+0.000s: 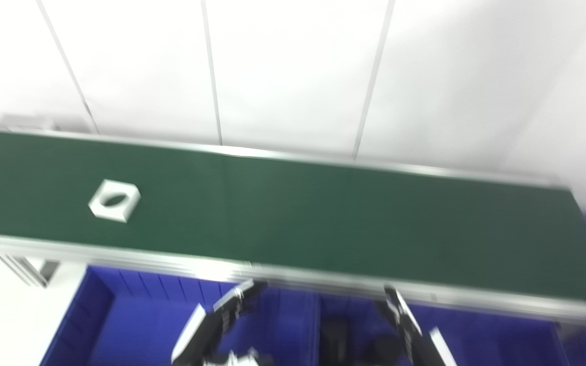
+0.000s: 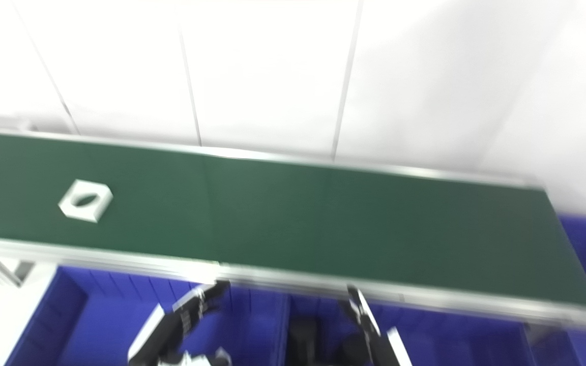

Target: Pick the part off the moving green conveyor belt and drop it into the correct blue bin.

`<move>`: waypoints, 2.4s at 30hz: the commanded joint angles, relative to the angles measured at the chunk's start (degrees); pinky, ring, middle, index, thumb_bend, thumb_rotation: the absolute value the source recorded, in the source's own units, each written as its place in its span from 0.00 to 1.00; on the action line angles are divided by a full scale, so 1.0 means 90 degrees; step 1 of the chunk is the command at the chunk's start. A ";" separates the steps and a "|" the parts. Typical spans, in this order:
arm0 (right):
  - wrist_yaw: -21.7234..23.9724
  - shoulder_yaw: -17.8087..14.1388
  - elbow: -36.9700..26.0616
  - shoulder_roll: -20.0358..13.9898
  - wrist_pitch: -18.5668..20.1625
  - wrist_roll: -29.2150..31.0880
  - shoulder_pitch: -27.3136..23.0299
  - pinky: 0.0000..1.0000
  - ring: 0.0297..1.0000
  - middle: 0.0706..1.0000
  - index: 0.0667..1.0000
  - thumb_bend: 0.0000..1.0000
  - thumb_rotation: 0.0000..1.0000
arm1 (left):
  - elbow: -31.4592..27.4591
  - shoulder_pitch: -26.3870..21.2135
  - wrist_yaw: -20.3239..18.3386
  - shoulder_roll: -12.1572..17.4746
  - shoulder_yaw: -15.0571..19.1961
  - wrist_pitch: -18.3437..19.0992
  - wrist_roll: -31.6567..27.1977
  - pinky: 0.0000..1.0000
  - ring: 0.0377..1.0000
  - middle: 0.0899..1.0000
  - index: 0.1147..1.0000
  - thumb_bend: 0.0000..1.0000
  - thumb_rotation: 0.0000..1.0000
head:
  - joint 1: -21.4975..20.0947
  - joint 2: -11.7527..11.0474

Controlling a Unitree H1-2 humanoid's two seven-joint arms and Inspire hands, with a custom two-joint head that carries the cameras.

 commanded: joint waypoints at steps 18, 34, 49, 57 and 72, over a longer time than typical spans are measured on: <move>-0.0050 0.0007 0.0461 0.0026 -0.0700 0.0083 -0.0363 0.94 0.93 0.91 1.00 0.83 0.34 | -0.1026 -0.1017 0.0027 0.0497 0.0751 -0.0320 -0.0282 0.85 0.90 0.90 0.86 0.91 0.40 | 0.0555 -0.0390; -0.0001 -0.0006 0.0593 0.0069 -0.0751 0.0208 -0.0519 0.96 0.92 0.90 1.00 0.84 0.34 | -0.1494 -0.2538 0.0097 0.1465 0.1477 0.1304 0.0526 0.95 0.97 0.96 0.91 0.82 0.37 | 0.0301 -0.0356; 0.0061 -0.0023 0.0556 0.0037 -0.0786 0.0320 -0.0572 0.95 0.90 0.87 1.00 0.87 0.33 | 0.0158 -0.4019 0.0109 0.1949 0.1317 0.1863 0.1710 0.88 0.94 0.95 0.91 0.83 0.32 | 0.0217 -0.0166; 0.0221 -0.0045 0.0526 -0.0047 -0.0965 0.0512 -0.0560 0.95 0.91 0.88 1.00 0.87 0.35 | 0.1286 -0.4659 0.0117 0.2208 0.0964 0.1965 0.2138 0.80 0.91 0.95 0.91 0.85 0.26 | 0.0361 0.0009; 0.0348 -0.0146 0.0432 -0.0128 -0.1088 0.0753 -0.0483 0.95 0.91 0.88 1.00 0.88 0.36 | 0.2606 -0.5128 0.0321 0.2456 0.0236 0.1725 0.2822 0.87 0.93 0.95 0.90 0.91 0.25 | 0.0583 0.0165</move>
